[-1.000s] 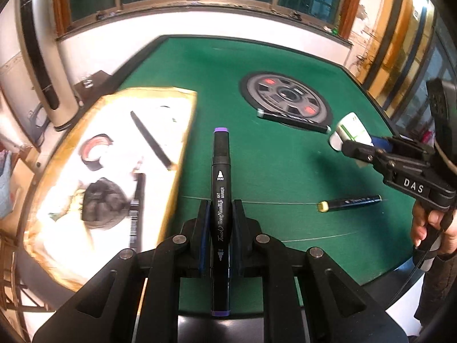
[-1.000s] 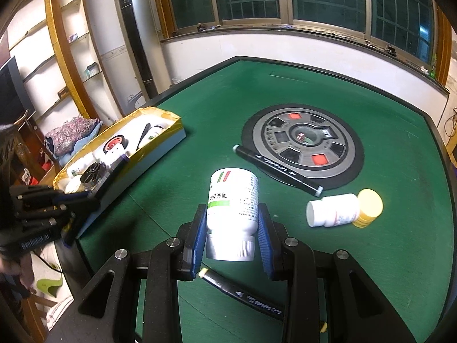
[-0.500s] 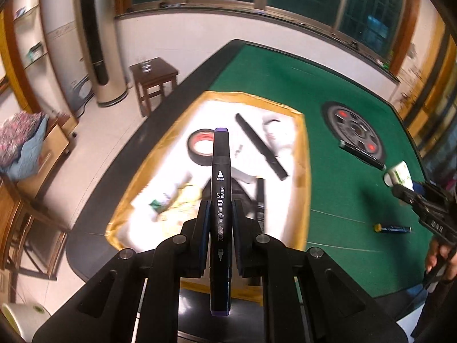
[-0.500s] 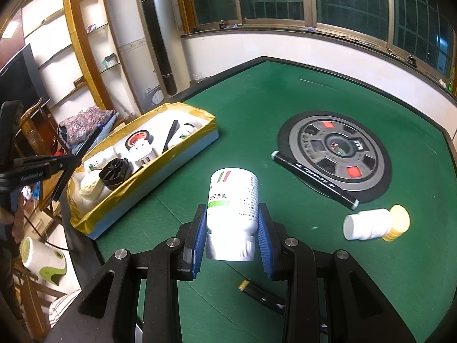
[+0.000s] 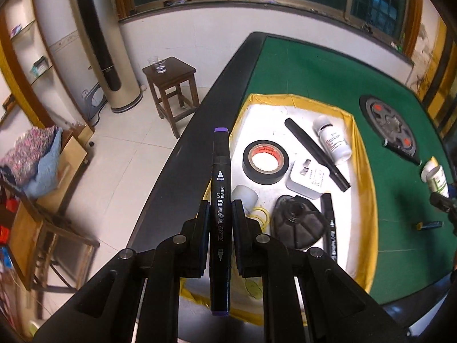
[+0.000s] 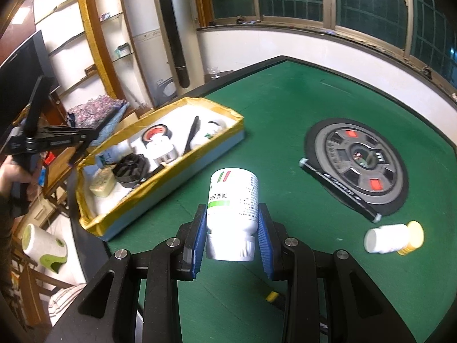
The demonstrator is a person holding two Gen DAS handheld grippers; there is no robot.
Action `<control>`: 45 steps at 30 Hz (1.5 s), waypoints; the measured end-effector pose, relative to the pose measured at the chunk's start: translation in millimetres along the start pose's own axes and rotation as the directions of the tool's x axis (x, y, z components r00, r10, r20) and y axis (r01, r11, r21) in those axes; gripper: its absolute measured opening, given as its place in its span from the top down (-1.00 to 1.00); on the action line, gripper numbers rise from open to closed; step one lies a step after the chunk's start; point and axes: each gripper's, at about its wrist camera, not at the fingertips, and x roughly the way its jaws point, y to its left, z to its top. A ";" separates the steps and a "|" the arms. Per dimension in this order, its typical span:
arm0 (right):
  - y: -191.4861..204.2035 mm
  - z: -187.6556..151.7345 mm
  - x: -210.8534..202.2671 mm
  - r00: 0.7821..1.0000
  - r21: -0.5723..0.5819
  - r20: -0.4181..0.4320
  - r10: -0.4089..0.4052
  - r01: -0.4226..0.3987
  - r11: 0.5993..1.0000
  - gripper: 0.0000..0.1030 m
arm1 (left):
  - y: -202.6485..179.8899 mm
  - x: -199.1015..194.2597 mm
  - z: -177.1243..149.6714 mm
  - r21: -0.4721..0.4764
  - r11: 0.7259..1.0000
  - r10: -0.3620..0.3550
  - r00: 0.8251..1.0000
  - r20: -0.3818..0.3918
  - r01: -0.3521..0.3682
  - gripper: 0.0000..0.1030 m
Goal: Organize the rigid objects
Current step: 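Lower the bottle into the tray and open right tool while left tool lowers marker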
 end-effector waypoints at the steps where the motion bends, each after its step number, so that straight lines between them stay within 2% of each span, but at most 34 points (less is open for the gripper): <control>1: 4.8 2.9 2.2 1.000 -0.007 -0.002 0.012 -0.012 1.000 0.42 | -1.4 3.5 1.7 0.013 1.000 -0.002 1.000 -0.004 0.002 0.75; 10: 52.3 25.3 28.1 0.996 -0.073 -0.026 0.085 -0.087 0.994 0.42 | -16.8 39.6 35.7 0.089 0.995 -0.040 0.998 -0.047 0.044 0.75; 18: 73.2 41.5 51.9 0.989 -0.072 -0.060 0.133 -0.138 0.988 0.42 | -25.4 66.9 66.1 0.095 0.992 -0.072 0.995 -0.070 0.078 0.75; 24: 74.3 48.4 69.6 0.986 -0.044 -0.087 0.145 -0.149 0.988 0.42 | -33.2 82.7 80.8 0.145 0.989 -0.028 0.997 -0.068 0.038 0.75; 33: 75.5 49.6 73.4 0.985 -0.066 -0.098 0.143 -0.150 0.986 0.42 | -32.4 90.3 71.2 0.203 0.979 -0.012 0.997 -0.080 0.028 0.75; 45: 76.7 57.9 83.5 0.985 -0.080 -0.119 0.128 -0.138 0.987 0.42 | -29.6 94.7 66.3 0.189 0.981 -0.034 0.997 -0.070 0.046 0.74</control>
